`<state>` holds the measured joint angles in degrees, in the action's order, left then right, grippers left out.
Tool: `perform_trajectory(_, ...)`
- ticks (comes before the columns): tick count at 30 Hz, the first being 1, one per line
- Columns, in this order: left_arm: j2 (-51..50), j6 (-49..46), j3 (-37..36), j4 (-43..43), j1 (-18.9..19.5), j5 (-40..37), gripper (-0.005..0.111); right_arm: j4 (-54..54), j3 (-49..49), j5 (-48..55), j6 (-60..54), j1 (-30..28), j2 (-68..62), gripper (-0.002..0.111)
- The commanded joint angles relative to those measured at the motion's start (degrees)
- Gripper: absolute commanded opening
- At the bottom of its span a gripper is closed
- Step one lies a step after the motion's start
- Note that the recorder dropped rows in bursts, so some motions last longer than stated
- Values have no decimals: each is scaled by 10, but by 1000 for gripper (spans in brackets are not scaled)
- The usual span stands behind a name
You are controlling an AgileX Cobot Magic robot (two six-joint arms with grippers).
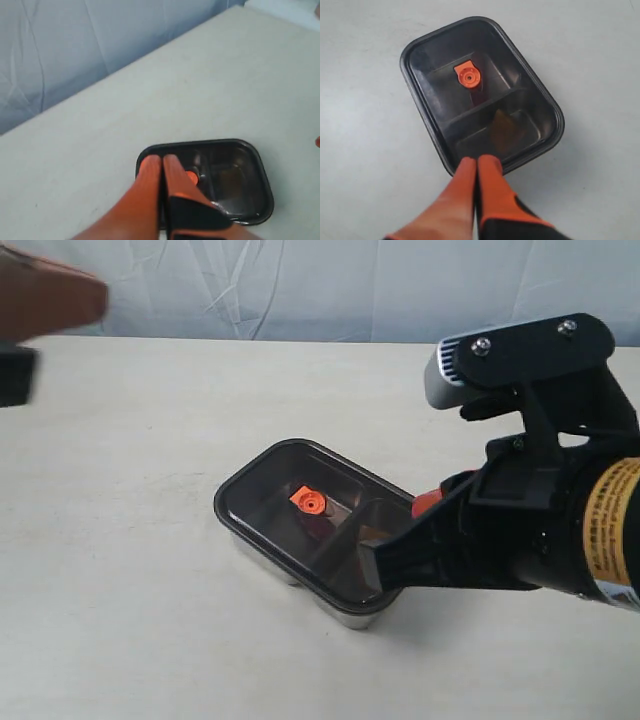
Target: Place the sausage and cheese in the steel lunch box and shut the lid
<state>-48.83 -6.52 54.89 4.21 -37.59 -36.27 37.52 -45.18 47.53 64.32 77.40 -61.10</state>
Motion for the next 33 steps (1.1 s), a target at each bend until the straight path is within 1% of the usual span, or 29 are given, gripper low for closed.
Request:
perform_trajectory(1,135,-1,-22,-2,-2,-51,0,94,-2,57,100,54,12,0)
perform_trajectory(4,213,1,-65,-12,-2,-77,0,134,-1,121,154,88,13,0)
perform_trajectory(7,274,40,-133,-56,-2,-86,0,157,-1,156,162,107,13,0)
perform_trajectory(9,307,91,-176,-97,-2,-86,0,170,-1,157,160,107,13,0)
perform_trajectory(13,349,234,-275,-216,-2,-73,0,210,-1,154,151,106,13,0)
perform_trajectory(14,353,279,-297,-238,-2,-51,0,214,-1,148,151,106,13,0)
perform_trajectory(16,355,323,-319,-256,-2,-11,0,206,-1,146,151,106,13,0)
perform_trajectory(17,354,328,-327,-254,-2,2,0,190,-1,147,151,106,13,0)
perform_trajectory(22,354,331,-334,-212,-2,5,0,168,-1,136,151,106,13,0)
perform_trajectory(26,354,331,-334,-213,-2,5,0,168,-1,89,151,106,13,0)
perform_trajectory(31,354,331,-334,-213,-2,5,0,165,-1,-1,151,106,34,0)
perform_trajectory(32,354,331,-334,-213,-2,5,0,200,-1,-2,127,98,59,0)
perform_trajectory(33,354,331,-334,-213,-2,5,0,210,-1,-19,127,81,75,0)
